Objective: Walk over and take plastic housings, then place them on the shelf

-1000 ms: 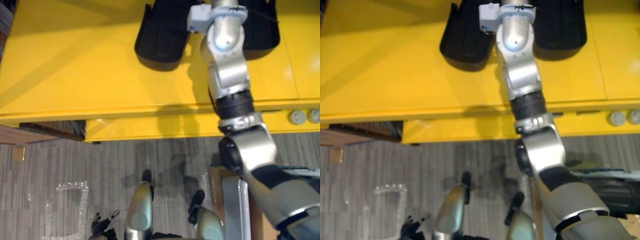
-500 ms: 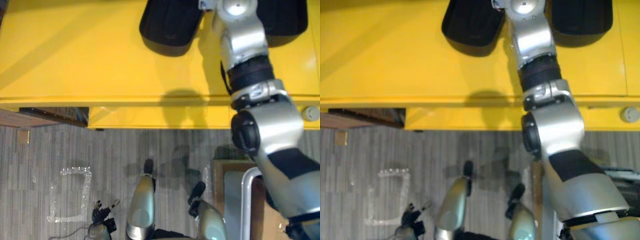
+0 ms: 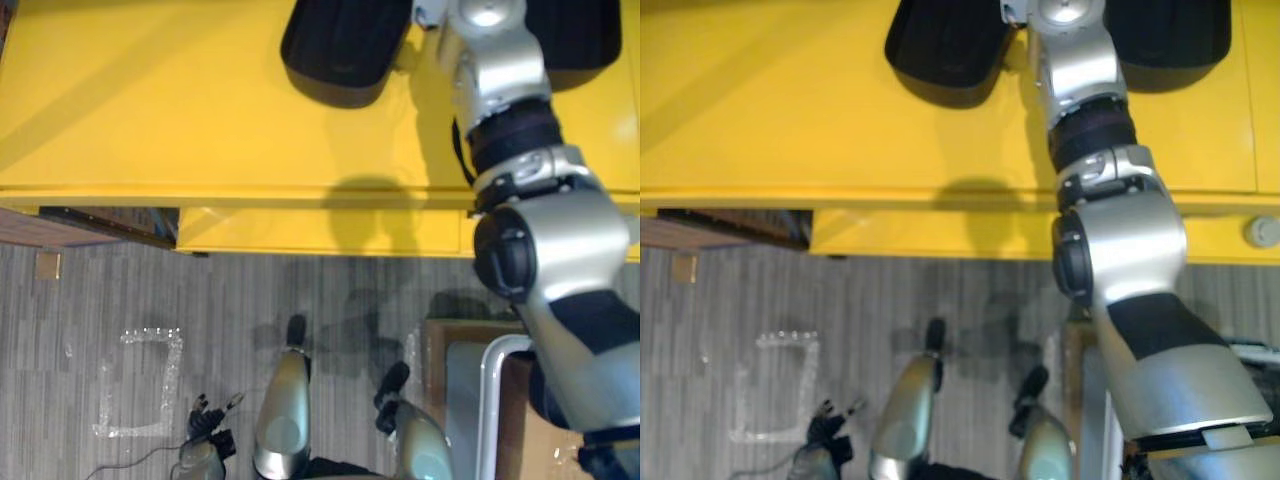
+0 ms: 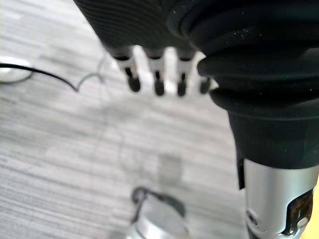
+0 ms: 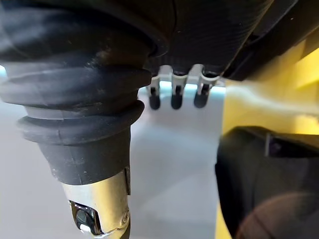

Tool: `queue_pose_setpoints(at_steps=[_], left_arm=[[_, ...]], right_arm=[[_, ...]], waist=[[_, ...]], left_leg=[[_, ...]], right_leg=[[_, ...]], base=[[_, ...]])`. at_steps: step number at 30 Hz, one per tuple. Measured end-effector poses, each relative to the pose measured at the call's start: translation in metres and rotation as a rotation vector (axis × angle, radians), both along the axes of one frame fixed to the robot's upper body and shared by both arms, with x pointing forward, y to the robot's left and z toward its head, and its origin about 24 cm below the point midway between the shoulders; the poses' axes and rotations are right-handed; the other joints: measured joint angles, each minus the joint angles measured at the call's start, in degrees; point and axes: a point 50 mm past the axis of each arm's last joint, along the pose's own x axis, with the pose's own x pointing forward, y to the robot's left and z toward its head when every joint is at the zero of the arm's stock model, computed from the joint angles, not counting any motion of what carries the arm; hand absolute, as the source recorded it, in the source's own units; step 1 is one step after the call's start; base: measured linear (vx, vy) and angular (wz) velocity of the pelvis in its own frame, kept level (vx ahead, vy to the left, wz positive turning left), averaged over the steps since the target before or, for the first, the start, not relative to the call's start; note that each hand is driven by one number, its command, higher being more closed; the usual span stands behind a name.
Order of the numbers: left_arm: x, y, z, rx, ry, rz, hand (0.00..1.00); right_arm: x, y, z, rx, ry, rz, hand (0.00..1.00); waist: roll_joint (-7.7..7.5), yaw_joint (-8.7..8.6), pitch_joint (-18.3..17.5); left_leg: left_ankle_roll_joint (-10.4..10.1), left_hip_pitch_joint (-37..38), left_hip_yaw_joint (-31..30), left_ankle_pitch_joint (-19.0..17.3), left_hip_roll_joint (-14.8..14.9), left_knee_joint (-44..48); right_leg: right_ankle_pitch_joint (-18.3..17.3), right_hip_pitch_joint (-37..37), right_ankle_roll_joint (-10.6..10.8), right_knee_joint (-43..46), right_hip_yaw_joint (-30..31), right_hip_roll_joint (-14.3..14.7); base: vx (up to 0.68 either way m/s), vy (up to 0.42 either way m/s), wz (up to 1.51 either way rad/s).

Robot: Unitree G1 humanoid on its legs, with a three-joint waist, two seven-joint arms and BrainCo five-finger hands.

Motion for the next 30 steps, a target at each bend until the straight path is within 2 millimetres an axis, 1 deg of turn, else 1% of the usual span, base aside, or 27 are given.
queue_pose_setpoints(at_steps=[8,15,19,20,22,25,27,30], left_arm=[[0.001,0.000,0.000,0.001,-0.002,-0.004,0.00],[0.001,0.000,0.000,0.000,-0.002,-0.006,0.00],[0.001,0.000,0.000,-0.001,-0.003,-0.009,0.00],[0.002,-0.001,0.000,-0.004,-0.004,-0.015,0.00],[0.002,-0.002,0.000,-0.007,-0.005,-0.022,0.00],[0.002,0.001,0.001,-0.003,-0.008,-0.026,0.00],[0.003,-0.001,0.001,-0.004,-0.007,-0.042,0.00],[0.004,-0.004,0.000,-0.007,-0.005,-0.057,0.00]], right_arm=[[0.006,0.000,-0.009,-0.015,0.055,0.032,0.00],[0.010,-0.002,-0.017,-0.018,0.101,0.037,0.00],[0.012,-0.011,-0.020,-0.014,0.128,0.011,0.00],[0.013,-0.016,-0.021,-0.011,0.137,-0.003,0.00],[0.013,-0.020,-0.020,-0.010,0.136,-0.013,0.00],[0.013,-0.024,-0.020,-0.009,0.138,-0.026,0.00],[0.013,-0.029,-0.020,0.007,0.142,-0.036,0.00],[0.013,-0.031,-0.020,0.008,0.143,-0.040,0.00]], waist=[[0.01,0.38,0.00],[0.03,0.48,0.01],[0.21,0.50,0.10],[0.58,0.65,0.28],[1.06,0.79,0.51],[1.09,0.99,0.52],[1.11,1.06,0.53],[1.12,1.43,0.54]], left_leg=[[-0.44,0.55,-0.03,1.19,0.06,-1.75],[-0.43,0.49,-0.21,1.25,0.03,-1.97],[-0.60,0.20,-1.26,1.37,-0.12,-1.98],[-0.58,-0.02,-1.51,1.49,-0.11,-1.99],[-0.51,-0.17,-1.62,1.80,-0.18,-2.11],[-0.69,-0.62,-2.12,2.78,-0.25,-3.17],[-0.78,-0.49,-2.83,3.32,-0.40,-3.69],[-0.88,-0.48,-2.93,3.62,-0.26,-3.91]], right_leg=[[-0.09,-0.30,-0.39,0.03,-0.07,0.32],[-0.19,-0.31,-0.55,0.04,-0.47,0.31],[-0.46,-0.17,-0.94,0.33,-1.34,0.34],[-0.58,-0.21,-1.07,0.52,-1.66,0.38],[-0.62,-0.30,-1.10,0.65,-1.91,0.30],[-0.86,-1.20,-1.39,1.30,-2.57,0.25],[-1.58,-1.29,-1.60,2.40,-3.10,0.07],[-1.93,-1.63,-1.79,3.10,-3.18,0.09]], base=[[0.00,0.000,0.00],[0.00,0.003,0.01],[0.00,0.015,0.10],[-0.01,0.011,0.11],[-0.02,0.015,0.09],[-0.03,0.008,0.10],[-0.02,-0.001,0.13],[-0.02,-0.003,0.02]])
